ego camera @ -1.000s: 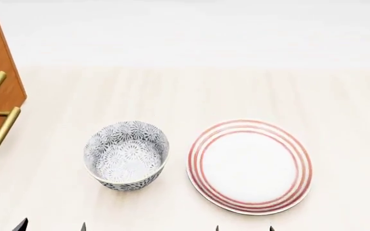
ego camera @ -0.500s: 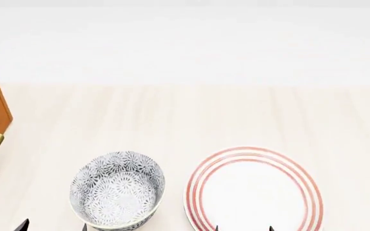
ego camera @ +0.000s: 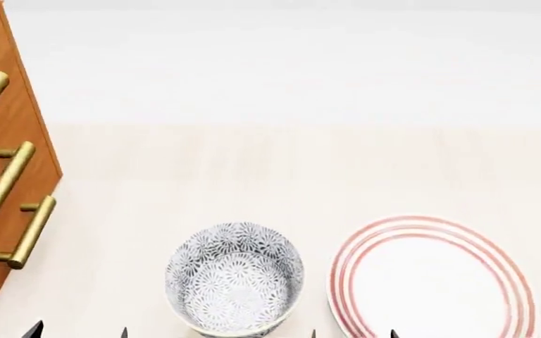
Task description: Open the top drawer of the cabinet.
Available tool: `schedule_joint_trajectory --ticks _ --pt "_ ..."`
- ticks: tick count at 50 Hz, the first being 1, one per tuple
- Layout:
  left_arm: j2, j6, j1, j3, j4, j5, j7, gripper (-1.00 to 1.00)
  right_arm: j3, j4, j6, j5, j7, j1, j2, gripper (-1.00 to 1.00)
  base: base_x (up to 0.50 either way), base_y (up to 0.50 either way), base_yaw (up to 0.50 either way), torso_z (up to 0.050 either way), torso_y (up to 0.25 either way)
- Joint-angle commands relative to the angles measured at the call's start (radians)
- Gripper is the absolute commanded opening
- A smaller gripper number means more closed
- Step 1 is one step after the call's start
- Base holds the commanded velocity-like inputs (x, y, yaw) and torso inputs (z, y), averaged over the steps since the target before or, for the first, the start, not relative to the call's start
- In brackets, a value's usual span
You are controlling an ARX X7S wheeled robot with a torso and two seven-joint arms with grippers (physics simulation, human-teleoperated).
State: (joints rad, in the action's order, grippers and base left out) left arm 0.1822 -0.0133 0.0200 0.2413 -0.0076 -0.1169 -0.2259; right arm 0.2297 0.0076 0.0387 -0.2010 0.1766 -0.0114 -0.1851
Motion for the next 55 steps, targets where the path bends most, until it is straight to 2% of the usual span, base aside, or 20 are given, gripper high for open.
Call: schedule_joint_trajectory --ticks 1,12,27,34,36,41,43,55 --pt "-0.013 0.007 0.001 -0.019 -0.004 0.003 0.018 1.0 -0.015 -0.001 0.008 0.012 -0.019 0.0 0.014 1.0 0.0 0.5 0.0 0.0 0.0" --pt "-0.009 0.01 0.002 -0.012 -0.007 0.0 0.013 1.0 -0.008 -0.002 0.006 0.006 -0.014 -0.001 0.009 1.0 0.0 0.4 0.0 0.0 0.0" --pt "-0.001 -0.014 0.015 -0.011 -0.006 0.002 -0.01 1.0 0.001 -0.001 0.01 0.0 -0.007 0.001 0.002 1.0 0.0 0.0 0.0 0.0 0.0" --pt "0.035 -0.129 0.101 0.052 -0.036 0.165 -0.069 1.0 0.005 -0.005 0.008 -0.003 -0.004 0.001 -0.001 1.0 0.0 0.0 0.0 0.0 0.0" --pt "0.051 -0.155 0.118 0.071 -0.022 0.177 -0.042 1.0 0.006 -0.002 0.012 -0.002 -0.003 0.0 -0.002 1.0 0.0 0.0 0.0 0.0 0.0" --pt "0.099 -0.178 0.191 0.127 -0.015 0.315 -0.067 1.0 0.011 -0.002 0.026 0.006 0.001 0.001 -0.004 1.0 0.0 0.0 0.0 0.0 0.0" --pt "0.099 -0.178 0.191 0.128 -0.015 0.314 -0.067 1.0 0.012 -0.001 0.026 0.005 0.002 0.0 -0.005 1.0 0.0 0.0 0.0 0.0 0.0" --pt "0.187 -0.298 0.324 0.286 -0.035 0.631 -0.061 1.0 0.017 -0.011 0.022 -0.002 0.01 0.003 -0.01 1.0 0.0 0.0 0.0 0.0 0.0"
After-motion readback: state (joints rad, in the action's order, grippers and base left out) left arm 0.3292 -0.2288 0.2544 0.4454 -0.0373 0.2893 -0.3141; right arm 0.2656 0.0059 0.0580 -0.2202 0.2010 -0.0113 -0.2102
